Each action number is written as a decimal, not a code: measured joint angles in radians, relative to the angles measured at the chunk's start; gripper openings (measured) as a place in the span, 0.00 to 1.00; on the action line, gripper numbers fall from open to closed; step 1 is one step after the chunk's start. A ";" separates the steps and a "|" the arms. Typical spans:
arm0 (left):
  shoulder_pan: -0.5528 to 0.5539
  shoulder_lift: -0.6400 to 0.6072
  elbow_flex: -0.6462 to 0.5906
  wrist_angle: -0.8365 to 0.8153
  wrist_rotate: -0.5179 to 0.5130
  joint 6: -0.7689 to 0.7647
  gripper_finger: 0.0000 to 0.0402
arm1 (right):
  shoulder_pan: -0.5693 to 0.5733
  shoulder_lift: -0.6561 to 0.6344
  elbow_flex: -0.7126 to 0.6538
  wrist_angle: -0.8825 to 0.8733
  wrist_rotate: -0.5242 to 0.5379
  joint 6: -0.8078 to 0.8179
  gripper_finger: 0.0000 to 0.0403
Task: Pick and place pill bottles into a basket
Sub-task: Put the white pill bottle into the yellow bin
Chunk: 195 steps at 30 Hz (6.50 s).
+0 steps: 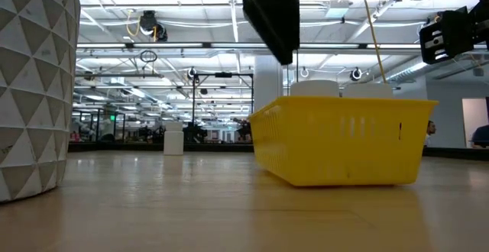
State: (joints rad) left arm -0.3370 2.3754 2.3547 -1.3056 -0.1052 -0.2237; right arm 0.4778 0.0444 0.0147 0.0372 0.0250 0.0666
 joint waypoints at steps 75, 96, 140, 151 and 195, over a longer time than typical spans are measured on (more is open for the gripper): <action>0.912 -0.731 -0.873 0.267 0.129 0.477 0.61 | 0.000 0.009 0.000 -0.001 0.000 0.000 0.48; 0.936 -0.650 -0.975 0.261 0.137 0.525 0.61 | 0.000 0.009 0.000 -0.001 0.000 0.000 0.48; 0.910 -0.525 -0.975 0.267 0.192 0.477 0.61 | 0.000 0.009 0.000 -0.001 0.000 0.000 0.48; 0.909 -0.527 -0.997 0.311 0.195 0.476 0.61 | 0.000 0.009 0.000 -0.001 0.000 0.000 0.48; 0.916 -0.527 -1.025 0.323 0.210 0.457 0.60 | 0.000 0.009 0.000 -0.001 0.000 0.000 0.48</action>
State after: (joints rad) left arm 0.5785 1.8484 1.3293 -0.9825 0.1047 0.2335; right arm 0.4778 0.0536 0.0146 0.0364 0.0250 0.0666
